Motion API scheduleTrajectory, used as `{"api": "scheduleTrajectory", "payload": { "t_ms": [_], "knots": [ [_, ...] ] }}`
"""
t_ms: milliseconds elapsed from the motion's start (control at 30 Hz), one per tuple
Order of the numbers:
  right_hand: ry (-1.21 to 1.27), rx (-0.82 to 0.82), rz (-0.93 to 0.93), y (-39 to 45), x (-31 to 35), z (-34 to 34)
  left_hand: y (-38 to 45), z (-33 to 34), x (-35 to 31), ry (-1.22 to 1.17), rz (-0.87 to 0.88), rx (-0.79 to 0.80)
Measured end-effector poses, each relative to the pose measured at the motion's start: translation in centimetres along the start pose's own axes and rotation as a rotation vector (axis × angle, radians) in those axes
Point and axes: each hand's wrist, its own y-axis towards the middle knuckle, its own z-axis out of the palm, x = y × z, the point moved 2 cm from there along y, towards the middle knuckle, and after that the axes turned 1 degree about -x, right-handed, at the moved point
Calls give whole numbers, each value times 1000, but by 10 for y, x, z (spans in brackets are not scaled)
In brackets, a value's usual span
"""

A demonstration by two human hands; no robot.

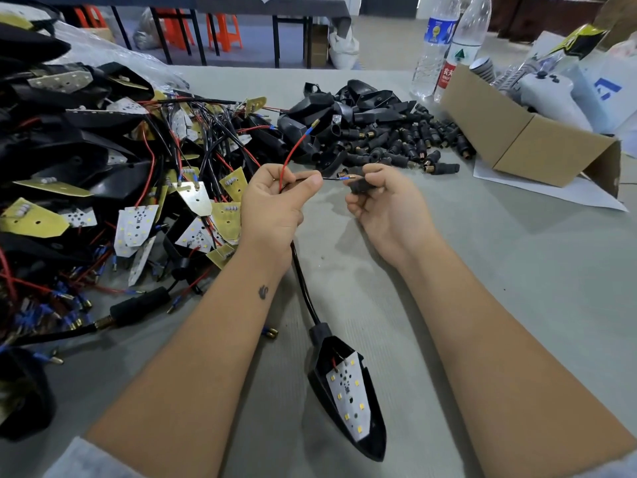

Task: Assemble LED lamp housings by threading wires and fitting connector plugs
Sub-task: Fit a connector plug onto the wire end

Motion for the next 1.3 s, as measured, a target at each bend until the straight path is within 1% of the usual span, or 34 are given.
{"api": "scheduleTrajectory", "payload": {
  "t_ms": [100,167,333,500,633,700,867,933,1033,1100,1200,1300],
  "knots": [
    [177,-18,23,0,5,-6,0,0,0,7,-6,-6],
    [210,6,46,0,6,-6,0,1,0,8,-3,-10],
    [125,78,54,-1,3,-5,0,1,1,19,4,-10],
    [113,74,39,-3,2,-3,1,-1,2,-4,-3,-19],
    [58,88,20,-3,2,-3,0,0,2,-5,12,-15],
    [21,116,11,-3,3,-3,0,1,1,28,26,1],
    [-81,174,-29,-5,0,-1,-1,4,2,216,27,84],
    [-124,170,-54,-6,-1,-1,0,5,3,245,0,63],
    [-137,148,-71,-6,0,-1,3,4,6,262,-65,-49],
    [-121,133,-62,-7,0,0,5,3,8,273,-94,-80],
    [-135,127,-51,-6,-1,1,4,5,8,288,-50,-16],
    [-179,158,-46,-7,-1,2,0,5,7,284,15,61]
  ]
}}
